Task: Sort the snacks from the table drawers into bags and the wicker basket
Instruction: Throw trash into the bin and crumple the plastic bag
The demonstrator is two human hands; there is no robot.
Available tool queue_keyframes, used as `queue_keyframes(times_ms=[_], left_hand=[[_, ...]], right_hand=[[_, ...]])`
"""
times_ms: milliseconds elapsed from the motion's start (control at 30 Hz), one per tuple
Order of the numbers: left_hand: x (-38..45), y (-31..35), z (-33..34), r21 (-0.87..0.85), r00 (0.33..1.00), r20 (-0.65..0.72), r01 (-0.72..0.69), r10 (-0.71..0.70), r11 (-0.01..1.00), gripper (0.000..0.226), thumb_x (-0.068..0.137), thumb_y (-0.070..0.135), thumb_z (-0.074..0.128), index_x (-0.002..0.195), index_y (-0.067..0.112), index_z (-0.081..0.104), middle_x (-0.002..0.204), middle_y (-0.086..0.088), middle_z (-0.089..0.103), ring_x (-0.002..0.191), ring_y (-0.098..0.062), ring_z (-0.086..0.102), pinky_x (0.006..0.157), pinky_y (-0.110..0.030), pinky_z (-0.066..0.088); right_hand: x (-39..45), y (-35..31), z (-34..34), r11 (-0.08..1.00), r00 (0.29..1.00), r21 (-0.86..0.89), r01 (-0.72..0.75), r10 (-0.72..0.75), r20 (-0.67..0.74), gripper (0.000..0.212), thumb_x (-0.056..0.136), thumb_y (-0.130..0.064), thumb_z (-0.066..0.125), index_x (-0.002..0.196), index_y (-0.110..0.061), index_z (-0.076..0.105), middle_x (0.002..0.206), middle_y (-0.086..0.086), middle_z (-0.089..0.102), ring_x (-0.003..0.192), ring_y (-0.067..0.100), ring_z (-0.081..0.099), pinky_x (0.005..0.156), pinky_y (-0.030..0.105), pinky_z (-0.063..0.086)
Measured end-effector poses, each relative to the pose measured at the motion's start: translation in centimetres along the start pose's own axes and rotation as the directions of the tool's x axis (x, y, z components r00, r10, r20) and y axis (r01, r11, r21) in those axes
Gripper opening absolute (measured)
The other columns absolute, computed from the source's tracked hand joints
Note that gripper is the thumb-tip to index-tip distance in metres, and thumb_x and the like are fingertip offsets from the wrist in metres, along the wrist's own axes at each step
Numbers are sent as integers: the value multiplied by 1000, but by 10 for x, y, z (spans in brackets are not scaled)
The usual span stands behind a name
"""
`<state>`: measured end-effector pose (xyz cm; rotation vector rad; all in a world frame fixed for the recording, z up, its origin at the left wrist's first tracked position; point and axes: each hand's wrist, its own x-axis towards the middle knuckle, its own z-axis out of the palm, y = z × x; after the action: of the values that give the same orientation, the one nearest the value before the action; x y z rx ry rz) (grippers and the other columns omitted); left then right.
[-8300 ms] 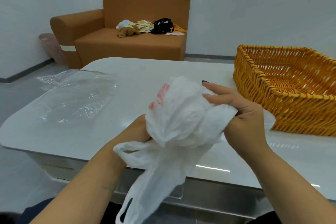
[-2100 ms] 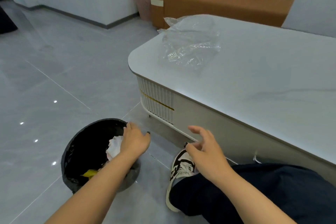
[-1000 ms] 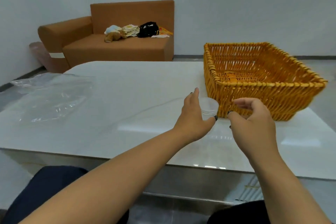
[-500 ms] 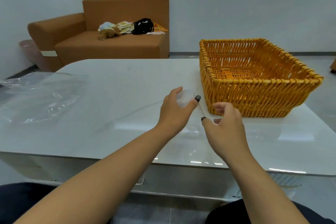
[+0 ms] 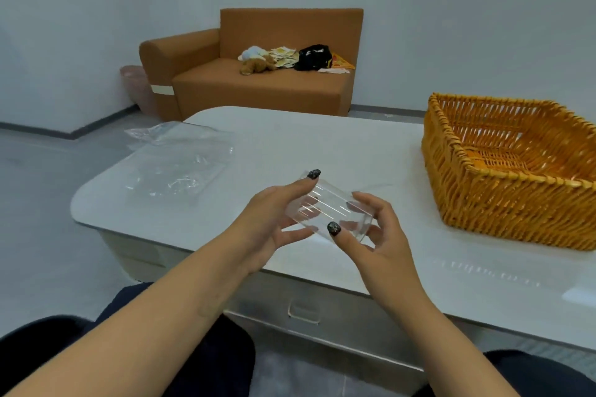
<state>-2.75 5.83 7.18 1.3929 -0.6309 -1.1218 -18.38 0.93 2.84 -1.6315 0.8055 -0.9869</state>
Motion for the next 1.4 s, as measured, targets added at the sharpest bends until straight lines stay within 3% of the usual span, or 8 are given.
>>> queue_keyframes(times_ms=[167, 467, 800, 933, 1000, 1133, 1267, 1400], left_hand=[[-18, 11, -75, 65, 1000, -17, -11, 12, 998, 68, 64, 48, 79, 116, 6, 64, 108, -6, 74, 105, -22, 69, 87, -38, 55], [-54, -23, -197, -284, 955, -297, -74, -15, 956, 56, 64, 44, 76, 112, 15, 67, 108, -10, 70, 85, -19, 64, 65, -25, 55], [-111, -95, -303, -407, 869, -483, -113, -108, 907, 49, 75, 44, 62, 114, 14, 64, 101, -12, 72, 88, -21, 64, 73, -31, 46], [-129, -137, -345, -414, 771, -616, -141, -162, 899, 42, 70, 30, 70, 107, 9, 66, 105, -15, 71, 91, -24, 67, 72, -30, 56], [-132, -162, -366, -368, 693, -692, -99, -201, 925, 48, 71, 23, 75, 113, 6, 62, 110, -17, 70, 99, -28, 68, 85, -38, 55], [-126, -218, -408, -128, 470, -858, 198, -208, 972, 51, 69, 35, 85, 107, 12, 61, 105, -11, 67, 96, -24, 67, 85, -39, 57], [-107, -261, -434, 70, 351, -928, 502, -128, 862, 59, 62, 51, 83, 90, 3, 63, 90, -10, 62, 91, -32, 66, 57, -28, 46], [-78, -279, -437, 27, 219, -967, 596, -130, 802, 68, 76, 27, 82, 121, -5, 42, 131, -23, 37, 112, -38, 49, 75, -35, 43]], right_hand=[[2, -11, 49, 992, 991, 103, -66, 53, 125, 55, 69, -39, 77, 118, -40, 53, 119, -16, 60, 100, 6, 64, 83, 28, 56], [0, -26, 186, 982, 952, 121, -142, 102, 290, 61, 77, -30, 79, 127, -42, 45, 126, -19, 50, 106, 6, 61, 80, 20, 52], [-27, -13, 327, 981, 875, 56, -185, 138, 464, 51, 77, -30, 75, 122, -33, 51, 127, -11, 51, 114, 14, 56, 99, 37, 48], [-53, 25, 349, 978, 793, -67, -195, 198, 576, 59, 87, -29, 68, 138, -31, 38, 134, -14, 37, 112, 3, 50, 86, 16, 45], [-63, 50, 347, 968, 752, -182, -172, 248, 610, 59, 90, -28, 64, 141, -31, 35, 139, -12, 32, 112, 2, 49, 91, 21, 46], [-64, 77, 343, 901, 686, -424, -89, 364, 630, 62, 92, -26, 60, 145, -26, 28, 147, -6, 22, 121, 11, 44, 101, 31, 43], [-58, 71, 356, 911, 639, -413, 1, 318, 701, 63, 92, -27, 59, 146, -24, 27, 144, -8, 21, 116, 7, 43, 98, 25, 40], [-57, 71, 365, 905, 584, -415, 93, 288, 759, 59, 94, -26, 55, 144, -26, 25, 143, -10, 19, 99, 5, 41, 87, 22, 41]])
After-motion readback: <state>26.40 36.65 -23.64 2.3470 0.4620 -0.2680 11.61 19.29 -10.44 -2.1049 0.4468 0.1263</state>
